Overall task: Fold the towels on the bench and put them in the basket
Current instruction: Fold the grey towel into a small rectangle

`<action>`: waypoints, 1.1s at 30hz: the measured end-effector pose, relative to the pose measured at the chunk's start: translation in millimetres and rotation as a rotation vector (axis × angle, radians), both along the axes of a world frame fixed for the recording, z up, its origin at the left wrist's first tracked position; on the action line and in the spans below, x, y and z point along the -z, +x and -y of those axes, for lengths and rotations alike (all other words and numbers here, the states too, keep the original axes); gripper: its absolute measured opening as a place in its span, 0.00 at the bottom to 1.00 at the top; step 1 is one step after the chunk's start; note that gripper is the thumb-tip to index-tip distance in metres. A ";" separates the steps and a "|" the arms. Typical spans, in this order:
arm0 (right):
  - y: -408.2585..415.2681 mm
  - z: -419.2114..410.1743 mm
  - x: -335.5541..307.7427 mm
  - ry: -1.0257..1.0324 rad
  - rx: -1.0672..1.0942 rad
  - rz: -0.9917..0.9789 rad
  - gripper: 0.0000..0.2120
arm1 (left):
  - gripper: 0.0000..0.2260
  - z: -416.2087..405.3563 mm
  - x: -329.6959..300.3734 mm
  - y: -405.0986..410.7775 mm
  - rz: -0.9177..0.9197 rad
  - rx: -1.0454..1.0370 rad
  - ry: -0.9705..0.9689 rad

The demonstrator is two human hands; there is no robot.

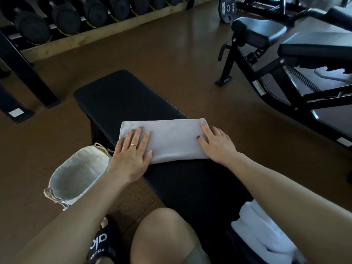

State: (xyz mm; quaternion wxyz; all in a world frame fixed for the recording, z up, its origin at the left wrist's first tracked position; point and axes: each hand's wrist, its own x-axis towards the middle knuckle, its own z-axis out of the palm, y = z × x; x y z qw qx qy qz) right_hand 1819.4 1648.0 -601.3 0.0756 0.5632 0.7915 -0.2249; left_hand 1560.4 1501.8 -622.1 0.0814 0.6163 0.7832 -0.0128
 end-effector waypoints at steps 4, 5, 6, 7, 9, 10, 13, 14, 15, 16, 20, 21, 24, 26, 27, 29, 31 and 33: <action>-13.0 -7.8 -24.0 -0.124 0.304 -0.444 0.34 | 0.29 0.5 -10.6 17.5 -0.025 -0.071 -0.004; -17.0 -10.1 -29.0 -0.130 0.356 -0.520 0.35 | 0.30 2.1 -14.1 21.2 -0.013 -0.129 0.009; -20.6 -12.4 -32.0 -0.124 0.391 -0.563 0.34 | 0.31 3.8 -16.2 21.7 0.030 -0.232 0.023; -23.8 -14.1 -34.5 -0.117 0.415 -0.578 0.34 | 0.33 5.4 -21.0 21.1 0.116 -0.372 0.036; -27.8 -17.3 -35.1 -0.108 0.440 -0.565 0.35 | 0.37 7.5 -22.4 10.0 0.386 -0.634 0.042; -27.6 -18.7 -33.8 -0.097 0.454 -0.553 0.36 | 0.38 9.1 -22.5 4.2 0.516 -0.711 0.037; -24.5 -15.5 -34.2 -0.058 0.494 -0.543 0.36 | 0.33 12.4 -28.3 -6.1 0.729 -0.803 0.132; -23.5 -12.0 -33.8 -0.049 0.488 -0.541 0.35 | 0.30 11.8 -31.5 -8.7 0.750 -0.818 0.183; -22.2 -8.1 -32.5 -0.046 0.475 -0.534 0.34 | 0.27 9.6 -34.5 -12.3 0.756 -0.831 0.229; -20.8 -3.1 -31.3 -0.054 0.466 -0.529 0.34 | 0.25 7.3 -37.7 -16.8 0.766 -0.850 0.270; -13.6 12.9 -31.6 -0.175 0.527 -0.575 0.34 | 0.19 -4.7 -42.2 -38.4 0.708 -0.780 0.431; -11.6 17.5 -33.3 -0.222 0.536 -0.589 0.34 | 0.19 -8.1 -41.4 -43.2 0.664 -0.712 0.438; -5.5 34.2 -33.6 -0.403 0.558 -0.645 0.35 | 0.22 -22.3 -43.4 -52.9 0.546 -0.570 0.360; -2.3 42.4 -30.1 -0.527 0.564 -0.693 0.38 | 0.29 -30.5 -51.0 -46.8 0.390 -0.546 0.224; -0.3 44.1 -29.3 -0.557 0.554 -0.697 0.39 | 0.30 -32.0 -57.7 -36.7 0.271 -0.496 0.180; 3.1 42.0 -31.0 -0.559 0.510 -0.666 0.38 | 0.29 -28.0 -71.1 -5.3 0.190 -0.259 0.160; 4.5 35.8 -33.3 -0.486 0.415 -0.580 0.33 | 0.27 -16.5 -81.8 37.1 0.308 0.019 0.056; 3.1 30.0 -34.7 -0.374 0.343 -0.532 0.28 | 0.27 -2.8 -86.5 79.1 0.322 0.212 -0.116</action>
